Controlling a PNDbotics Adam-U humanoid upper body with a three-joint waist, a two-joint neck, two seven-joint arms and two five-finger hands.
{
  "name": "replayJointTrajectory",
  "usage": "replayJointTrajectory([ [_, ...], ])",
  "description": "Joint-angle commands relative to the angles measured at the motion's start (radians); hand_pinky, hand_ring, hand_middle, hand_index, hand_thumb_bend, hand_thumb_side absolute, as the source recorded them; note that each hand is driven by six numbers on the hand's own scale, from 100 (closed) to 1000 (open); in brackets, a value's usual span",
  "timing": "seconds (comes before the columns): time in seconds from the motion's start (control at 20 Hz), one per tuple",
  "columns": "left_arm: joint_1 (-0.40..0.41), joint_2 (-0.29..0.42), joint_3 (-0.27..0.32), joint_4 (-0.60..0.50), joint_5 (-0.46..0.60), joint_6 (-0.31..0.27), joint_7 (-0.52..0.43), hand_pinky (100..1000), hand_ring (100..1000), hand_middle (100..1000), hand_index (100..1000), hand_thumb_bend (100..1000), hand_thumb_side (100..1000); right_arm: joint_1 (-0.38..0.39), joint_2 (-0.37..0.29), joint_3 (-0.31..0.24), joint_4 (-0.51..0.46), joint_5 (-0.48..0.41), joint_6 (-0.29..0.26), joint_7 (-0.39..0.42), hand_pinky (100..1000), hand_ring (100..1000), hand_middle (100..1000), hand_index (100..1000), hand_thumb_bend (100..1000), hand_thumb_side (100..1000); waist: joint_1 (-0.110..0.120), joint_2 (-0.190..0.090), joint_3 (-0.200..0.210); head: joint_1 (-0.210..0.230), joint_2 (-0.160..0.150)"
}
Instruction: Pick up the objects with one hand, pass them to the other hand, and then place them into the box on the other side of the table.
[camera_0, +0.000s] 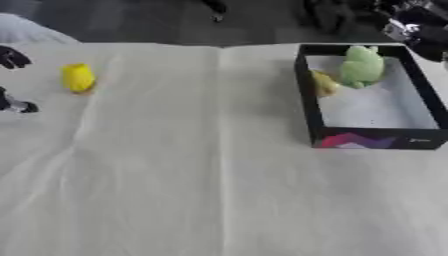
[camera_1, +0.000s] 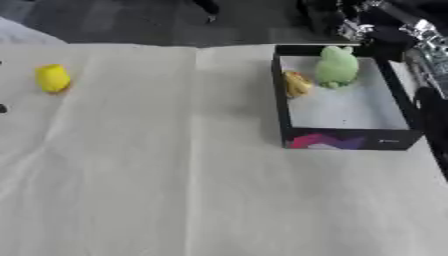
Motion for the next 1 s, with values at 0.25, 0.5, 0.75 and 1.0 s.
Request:
replayJointTrajectory([
  [0.25,-0.032,0.022,0.099,-0.105,-0.115,0.045,-0.074,910,863,763,841,636,100,-0.021,-0.054,0.003,-0.018,-0.055,0.013,0.011,996,1000,887,1000,100,416,-0.002,-0.011,-0.008,0.019,-0.024],
  [0.5,-0.038,0.021,0.171,-0.172,-0.189,0.066,-0.071,912,861,761,851,613,100,-0.026,-0.055,0.005,-0.015,-0.050,0.008,0.008,994,1000,884,1000,100,413,-0.005,-0.002,-0.018,0.019,-0.035],
  [0.75,-0.053,-0.015,0.246,-0.249,-0.239,0.054,-0.068,908,851,748,839,618,100,-0.031,-0.049,0.006,-0.008,-0.043,0.010,0.004,995,1000,882,1000,100,410,-0.007,0.007,-0.032,0.026,-0.045],
  [1.0,-0.059,-0.047,0.267,-0.284,-0.278,0.039,-0.103,910,858,757,848,680,100,-0.054,-0.031,0.019,-0.011,-0.033,0.009,0.017,994,1000,881,1000,100,397,-0.002,0.021,-0.067,0.047,-0.056],
])
